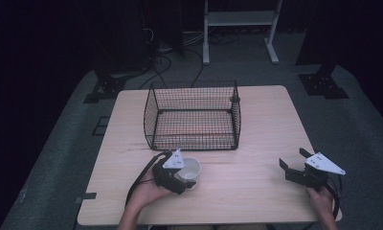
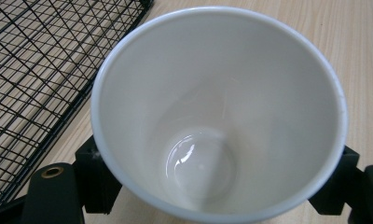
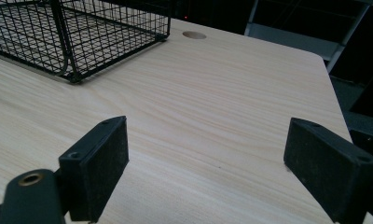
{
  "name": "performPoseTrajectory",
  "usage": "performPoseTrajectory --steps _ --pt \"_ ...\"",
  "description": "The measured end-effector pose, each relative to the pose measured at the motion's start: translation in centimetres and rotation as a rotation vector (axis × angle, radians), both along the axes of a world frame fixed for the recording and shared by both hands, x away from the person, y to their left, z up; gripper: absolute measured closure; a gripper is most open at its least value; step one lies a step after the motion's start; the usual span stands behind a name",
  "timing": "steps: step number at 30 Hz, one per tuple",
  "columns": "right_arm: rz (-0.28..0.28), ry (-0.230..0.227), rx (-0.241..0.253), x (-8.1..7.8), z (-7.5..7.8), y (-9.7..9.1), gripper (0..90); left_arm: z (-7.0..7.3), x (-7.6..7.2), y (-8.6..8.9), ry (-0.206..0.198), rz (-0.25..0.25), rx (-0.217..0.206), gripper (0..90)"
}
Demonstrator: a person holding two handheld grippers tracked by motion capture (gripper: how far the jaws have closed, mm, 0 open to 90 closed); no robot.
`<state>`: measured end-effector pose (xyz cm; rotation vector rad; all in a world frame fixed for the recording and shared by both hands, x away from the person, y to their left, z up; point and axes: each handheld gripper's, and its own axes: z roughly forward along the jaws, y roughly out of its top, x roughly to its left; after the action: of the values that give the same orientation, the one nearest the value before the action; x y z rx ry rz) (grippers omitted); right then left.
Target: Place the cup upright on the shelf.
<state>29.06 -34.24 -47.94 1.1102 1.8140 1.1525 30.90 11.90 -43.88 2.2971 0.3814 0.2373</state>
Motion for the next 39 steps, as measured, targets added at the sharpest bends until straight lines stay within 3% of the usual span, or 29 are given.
performPoseTrajectory --steps 9,39 --pt "-0.001 0.002 0.002 0.0 0.0 0.0 13.1 0.8 0.0 0.4 -0.004 -0.009 -0.035 21.0" --pt "-0.006 0.006 0.016 0.1 0.0 -0.1 13.1 4.0 0.8 -0.1 -0.022 -0.059 -0.042 21.0"
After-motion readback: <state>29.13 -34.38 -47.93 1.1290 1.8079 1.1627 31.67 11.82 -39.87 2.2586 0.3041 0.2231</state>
